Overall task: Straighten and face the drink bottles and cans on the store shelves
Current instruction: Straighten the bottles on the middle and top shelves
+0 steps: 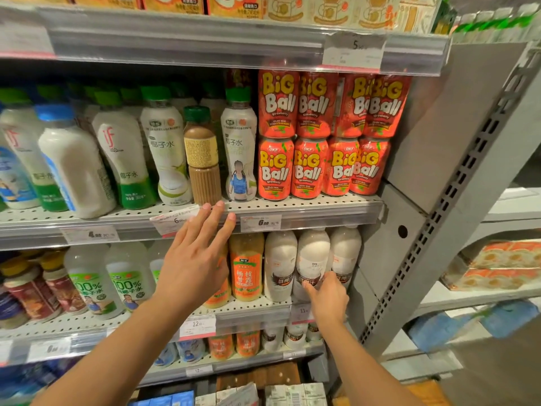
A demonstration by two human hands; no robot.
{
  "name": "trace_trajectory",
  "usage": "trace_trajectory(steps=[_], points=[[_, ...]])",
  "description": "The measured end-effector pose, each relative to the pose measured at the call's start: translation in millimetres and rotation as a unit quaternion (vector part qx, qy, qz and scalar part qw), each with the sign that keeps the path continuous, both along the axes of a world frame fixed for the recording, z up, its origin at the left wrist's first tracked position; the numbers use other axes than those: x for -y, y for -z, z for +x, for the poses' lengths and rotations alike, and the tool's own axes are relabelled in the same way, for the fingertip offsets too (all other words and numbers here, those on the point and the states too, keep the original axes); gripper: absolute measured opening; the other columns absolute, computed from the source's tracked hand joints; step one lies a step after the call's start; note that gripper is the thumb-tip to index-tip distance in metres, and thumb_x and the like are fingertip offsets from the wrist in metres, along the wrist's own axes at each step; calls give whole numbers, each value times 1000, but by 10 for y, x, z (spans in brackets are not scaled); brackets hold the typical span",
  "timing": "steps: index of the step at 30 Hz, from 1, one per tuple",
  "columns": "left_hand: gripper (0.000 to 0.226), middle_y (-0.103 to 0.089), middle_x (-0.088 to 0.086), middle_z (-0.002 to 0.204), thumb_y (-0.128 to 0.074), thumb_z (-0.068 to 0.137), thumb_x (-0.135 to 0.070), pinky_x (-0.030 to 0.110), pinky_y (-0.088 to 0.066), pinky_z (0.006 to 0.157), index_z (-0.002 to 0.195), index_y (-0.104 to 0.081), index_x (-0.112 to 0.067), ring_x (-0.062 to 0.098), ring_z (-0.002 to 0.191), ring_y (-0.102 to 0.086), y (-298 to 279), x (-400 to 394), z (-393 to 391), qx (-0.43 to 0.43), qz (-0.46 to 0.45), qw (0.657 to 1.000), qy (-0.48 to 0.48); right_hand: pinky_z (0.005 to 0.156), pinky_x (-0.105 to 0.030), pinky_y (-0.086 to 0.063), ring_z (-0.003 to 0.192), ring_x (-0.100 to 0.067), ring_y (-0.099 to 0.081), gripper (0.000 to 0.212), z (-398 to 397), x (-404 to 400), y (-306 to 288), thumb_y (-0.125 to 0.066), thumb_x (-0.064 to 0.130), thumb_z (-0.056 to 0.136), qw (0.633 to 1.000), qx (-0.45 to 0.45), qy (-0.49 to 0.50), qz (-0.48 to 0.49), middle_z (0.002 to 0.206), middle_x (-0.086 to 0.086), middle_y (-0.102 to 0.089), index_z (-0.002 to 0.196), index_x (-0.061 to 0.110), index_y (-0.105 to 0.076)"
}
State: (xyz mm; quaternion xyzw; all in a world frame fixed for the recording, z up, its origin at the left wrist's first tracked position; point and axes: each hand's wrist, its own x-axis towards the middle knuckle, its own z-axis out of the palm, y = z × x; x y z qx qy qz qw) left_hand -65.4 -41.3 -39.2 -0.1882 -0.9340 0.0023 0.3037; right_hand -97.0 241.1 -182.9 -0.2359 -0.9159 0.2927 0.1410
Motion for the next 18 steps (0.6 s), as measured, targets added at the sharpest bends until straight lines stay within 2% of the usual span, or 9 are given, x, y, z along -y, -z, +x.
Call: trace_trajectory(steps=[3,6,9,12,14,16,18], points=[[90,-19,10,167,-74,79,-22,50,-26,122,158,-32,-14,30,155,-14,-5,1,8,1,6,1000,2,75,-36,-51,85,-23,-64,41,-86,-24,-65,-76,47,88,999,33,-12,15,88,-2,-65,97,13,-56],[88,-19,9,167,-72,80,-22,47,-21,123,158,-32,-15,30,155,-13,-6,-5,18,-2,11,1000,3,70,-31,-43,77,-19,-53,38,-115,-12,-111,-74,45,90,999,47,-16,23,80,2,-55,96,12,-55],[86,-18,7,168,-69,81,-22,47,-21,123,158,-31,-16,29,155,-13,-7,3,13,-1,13,1000,9,68,-32,-43,75,-19,-52,37,-109,-22,-111,-74,43,91,999,43,-20,22,75,5,-51,95,13,-54],[85,-16,6,168,-67,83,-25,47,-24,123,159,-29,-17,28,156,-12,-19,30,19,10,10,1000,19,72,-35,-53,77,-23,-60,37,-93,-24,-225,-72,46,91,994,96,-39,46,82,-1,-64,94,13,-55],[86,-15,5,169,-66,83,-28,47,-25,123,159,-29,-18,28,156,-11,-39,51,27,23,13,999,23,75,-35,-57,81,-23,-63,34,-21,11,-397,-69,47,90,981,159,-78,80,90,-2,-68,93,15,-59],[86,-14,4,169,-67,82,-32,49,-29,121,159,-29,-19,27,156,-11,-81,76,42,46,22,998,35,74,-32,-54,93,-23,-64,33,101,107,-651,-65,48,90,949,218,-153,169,98,1,-65,103,19,-61],[82,-11,2,169,-66,85,-35,50,-30,121,158,-32,-22,25,156,-9,-130,141,55,65,29,995,67,71,-32,-51,96,-22,-65,34,176,279,-978,-62,52,89,922,209,-240,220,100,2,-66,102,20,-62]])
